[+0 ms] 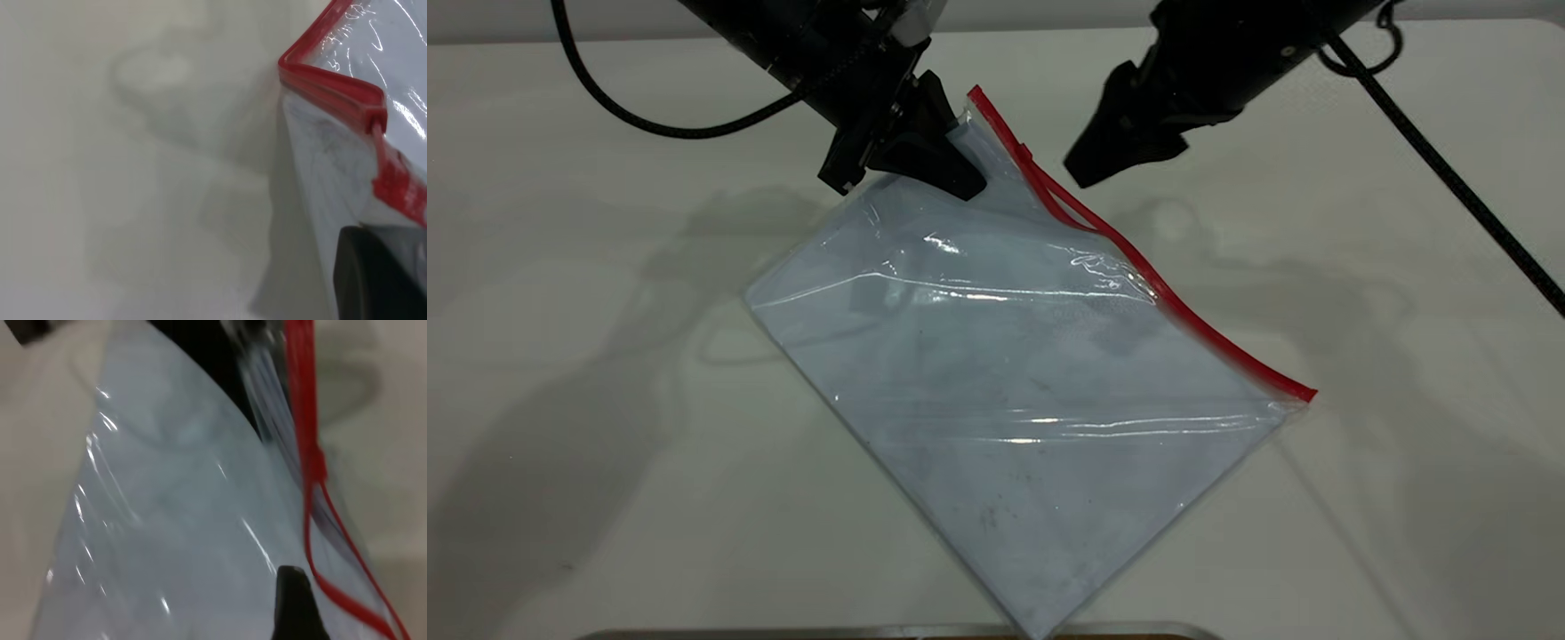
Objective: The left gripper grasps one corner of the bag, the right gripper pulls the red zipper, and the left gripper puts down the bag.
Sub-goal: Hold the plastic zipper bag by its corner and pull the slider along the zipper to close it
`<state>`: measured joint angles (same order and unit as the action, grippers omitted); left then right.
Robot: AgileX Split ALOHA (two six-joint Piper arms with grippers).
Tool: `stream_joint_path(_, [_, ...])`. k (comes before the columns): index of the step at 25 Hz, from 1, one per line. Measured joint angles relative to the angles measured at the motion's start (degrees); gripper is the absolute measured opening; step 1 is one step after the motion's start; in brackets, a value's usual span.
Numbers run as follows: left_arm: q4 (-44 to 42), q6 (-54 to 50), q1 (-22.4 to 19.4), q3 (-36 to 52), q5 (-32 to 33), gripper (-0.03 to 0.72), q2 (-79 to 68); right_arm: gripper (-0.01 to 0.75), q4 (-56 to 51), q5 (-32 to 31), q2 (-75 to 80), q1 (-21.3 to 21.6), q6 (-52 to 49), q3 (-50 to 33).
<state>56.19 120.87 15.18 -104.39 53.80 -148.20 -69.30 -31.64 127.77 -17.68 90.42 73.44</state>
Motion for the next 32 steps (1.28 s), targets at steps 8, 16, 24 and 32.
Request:
stream_joint_path(8, [1.25,0.04,0.0,0.0,2.63,0.053,0.0,0.512,-11.68,-4.09,0.71,0.0,9.76,0.97])
stream_joint_path(16, [1.37,0.11,0.0,-0.06,4.82,0.053,0.0,0.497,-13.46,-5.96,3.58,0.0,10.72,0.97])
stream_joint_path(24, [1.37,0.28,0.0,-0.45,5.19,0.053,0.0,0.409,-15.55,-6.99,3.99,0.0,10.83,0.97])
stream_joint_path(32, [2.97,0.28,0.0,-0.45,5.35,0.053,0.0,0.235,-15.59,-7.44,4.06,0.0,10.83,0.97])
